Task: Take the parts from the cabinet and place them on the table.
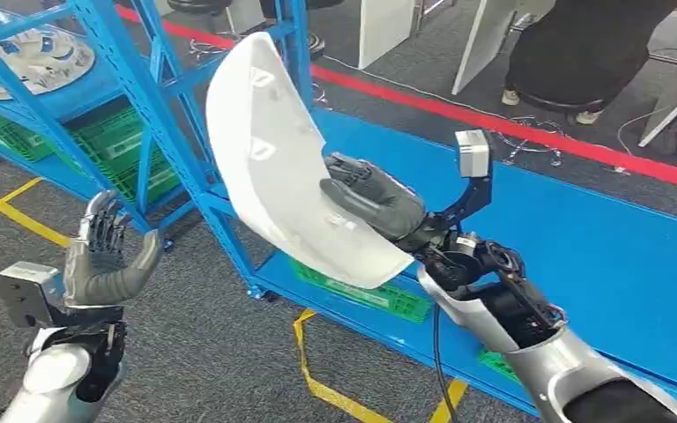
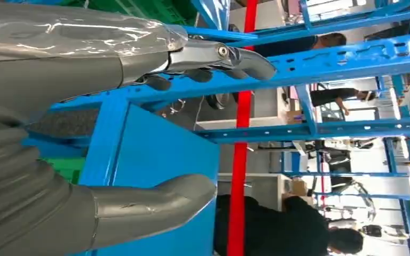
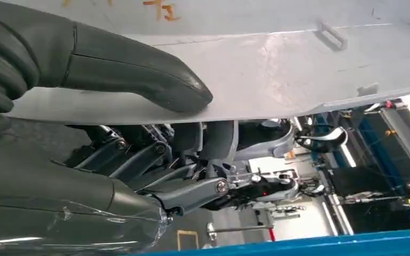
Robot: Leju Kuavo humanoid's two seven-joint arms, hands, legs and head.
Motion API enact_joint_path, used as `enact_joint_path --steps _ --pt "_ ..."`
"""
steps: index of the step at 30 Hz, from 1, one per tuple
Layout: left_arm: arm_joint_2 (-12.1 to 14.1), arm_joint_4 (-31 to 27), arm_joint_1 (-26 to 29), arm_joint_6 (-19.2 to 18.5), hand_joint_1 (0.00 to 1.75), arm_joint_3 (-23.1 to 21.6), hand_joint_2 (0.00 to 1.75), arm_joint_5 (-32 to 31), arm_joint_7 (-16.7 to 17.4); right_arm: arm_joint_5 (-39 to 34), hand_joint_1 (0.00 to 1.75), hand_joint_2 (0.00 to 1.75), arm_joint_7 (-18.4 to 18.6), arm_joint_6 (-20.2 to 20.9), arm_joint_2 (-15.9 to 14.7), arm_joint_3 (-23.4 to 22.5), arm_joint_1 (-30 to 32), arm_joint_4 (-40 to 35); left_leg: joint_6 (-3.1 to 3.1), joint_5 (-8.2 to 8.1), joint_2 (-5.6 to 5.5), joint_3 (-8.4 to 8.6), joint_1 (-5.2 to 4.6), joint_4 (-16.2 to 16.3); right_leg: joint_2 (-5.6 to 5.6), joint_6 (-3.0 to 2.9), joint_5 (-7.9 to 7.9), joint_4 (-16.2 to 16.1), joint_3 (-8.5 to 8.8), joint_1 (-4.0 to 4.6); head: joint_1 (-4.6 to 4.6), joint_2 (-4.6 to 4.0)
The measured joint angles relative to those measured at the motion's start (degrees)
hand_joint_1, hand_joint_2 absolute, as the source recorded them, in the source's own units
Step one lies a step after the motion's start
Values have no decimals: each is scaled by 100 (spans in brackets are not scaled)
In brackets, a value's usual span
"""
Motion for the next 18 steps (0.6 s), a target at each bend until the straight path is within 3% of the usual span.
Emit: enact_joint_path --steps 1,2,5,6,7,8,10,11,12,13,18 --pt "-2 -5 4 -2 0 -2 175 0 -6 0 175 175 -11 0 -2 4 6 -7 2 23 -5 81 38 -63 -4 9 -64 64 -49 -27 20 0" --pt "-2 -9 -18 -2 0 -2 175 0 -28 0 175 175 -26 2 -2 9 -10 -7 25 25 -13 116 44 -82 1 16 -246 338 -147 -9 35 0" --pt "-13 -9 -17 -2 0 -2 175 15 -28 0 175 175 -44 -11 -2 26 17 -4 41 11 -24 119 42 -77 6 61 -809 1762 -843 -39 105 0" --pt "-13 -9 -10 -2 0 -2 175 15 -28 0 175 175 -46 -11 -2 35 26 -4 36 3 -38 122 44 -73 4 78 -826 1980 -978 -54 125 0" --pt "-13 -9 -6 -2 0 -2 175 15 -28 0 175 175 -46 -11 -2 42 26 -4 21 -9 -51 134 48 -72 3 88 -710 1892 -962 -77 142 0" --pt "-15 -9 -6 -2 0 -2 175 15 -28 0 175 175 -52 -11 -4 42 22 -4 -3 -27 -71 148 56 -62 3 98 -475 1550 -830 -100 162 0" --pt "-15 -9 -8 -2 0 -2 175 15 -30 0 175 175 -55 -15 -4 42 19 -4 -80 -105 -92 200 90 -8 7 127 158 333 -260 -141 195 0" --pt "-15 -9 -12 -2 0 -2 175 15 -30 0 175 175 -55 -15 -4 46 14 2 -121 -129 -92 190 89 -4 56 149 -4 172 -167 -128 192 0" --pt "-15 -9 -35 -2 0 -2 175 18 -35 0 175 175 -57 -15 -4 50 4 -7 -152 -148 -98 139 61 74 84 91 15 72 -77 -109 204 0" --pt "-17 -9 -37 -2 0 -2 175 15 -41 0 175 175 -59 -15 -4 52 9 -4 -178 -131 -105 112 67 59 90 36 14 128 -110 -86 185 0" --pt "-15 -9 -28 -2 0 -2 175 15 -39 0 175 175 -59 -15 -13 52 13 -2 -102 -106 -96 122 74 61 110 18 20 114 -117 -77 57 0"
